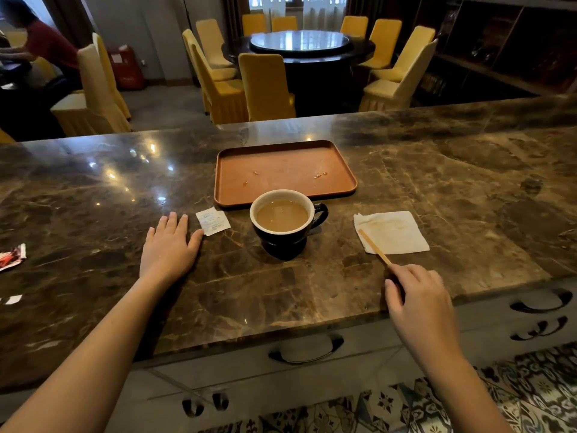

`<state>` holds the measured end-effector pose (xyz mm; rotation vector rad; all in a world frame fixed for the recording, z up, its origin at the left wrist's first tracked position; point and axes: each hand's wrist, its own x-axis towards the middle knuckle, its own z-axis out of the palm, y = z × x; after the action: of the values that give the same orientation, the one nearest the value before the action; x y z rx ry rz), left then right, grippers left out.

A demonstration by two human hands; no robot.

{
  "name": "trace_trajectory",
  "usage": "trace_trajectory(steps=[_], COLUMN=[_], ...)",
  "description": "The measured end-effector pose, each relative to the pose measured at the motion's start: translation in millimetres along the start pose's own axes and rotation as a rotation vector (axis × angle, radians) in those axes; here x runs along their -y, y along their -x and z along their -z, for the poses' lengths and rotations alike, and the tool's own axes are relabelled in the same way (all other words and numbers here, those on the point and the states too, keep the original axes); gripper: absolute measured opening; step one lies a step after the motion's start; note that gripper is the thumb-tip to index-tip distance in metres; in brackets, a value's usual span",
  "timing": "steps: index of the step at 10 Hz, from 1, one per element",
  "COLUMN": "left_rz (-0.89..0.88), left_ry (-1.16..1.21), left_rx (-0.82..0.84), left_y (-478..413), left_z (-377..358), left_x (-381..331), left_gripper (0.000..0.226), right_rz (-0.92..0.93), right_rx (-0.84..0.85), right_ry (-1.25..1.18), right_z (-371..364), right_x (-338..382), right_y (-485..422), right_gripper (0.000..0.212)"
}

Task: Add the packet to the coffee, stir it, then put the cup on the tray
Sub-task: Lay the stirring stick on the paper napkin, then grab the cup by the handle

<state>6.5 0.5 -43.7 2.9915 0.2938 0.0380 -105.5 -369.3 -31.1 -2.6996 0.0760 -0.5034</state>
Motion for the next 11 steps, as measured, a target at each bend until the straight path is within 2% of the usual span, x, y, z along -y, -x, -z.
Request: trace_trajectory(steps=[8, 10, 11], left_rz=[-0.005, 0.003, 0.010], left_ry=[0.007, -0.004, 0.005], left_rx=[-0.007, -0.008, -0.015], left_y=[1.7, 1.9, 2.8], left_z=[1.1, -0.1, -0.5], left_x=[-0.7, -1.1, -2.2], left_gripper=[0.063, 0.064, 0.063], right_rz=[0.035, -0.005, 0.066], right_rx=[-0.032, -0.006, 0.013], right_ry=[0.131, 0.049, -0.089], right_z=[-7.5, -0.3, 2.8], right_x=[-0.8, 10.2, 23.9], right_y=[-10.7, -34.3, -53.8], right_gripper=[0.013, 0.019, 0.023])
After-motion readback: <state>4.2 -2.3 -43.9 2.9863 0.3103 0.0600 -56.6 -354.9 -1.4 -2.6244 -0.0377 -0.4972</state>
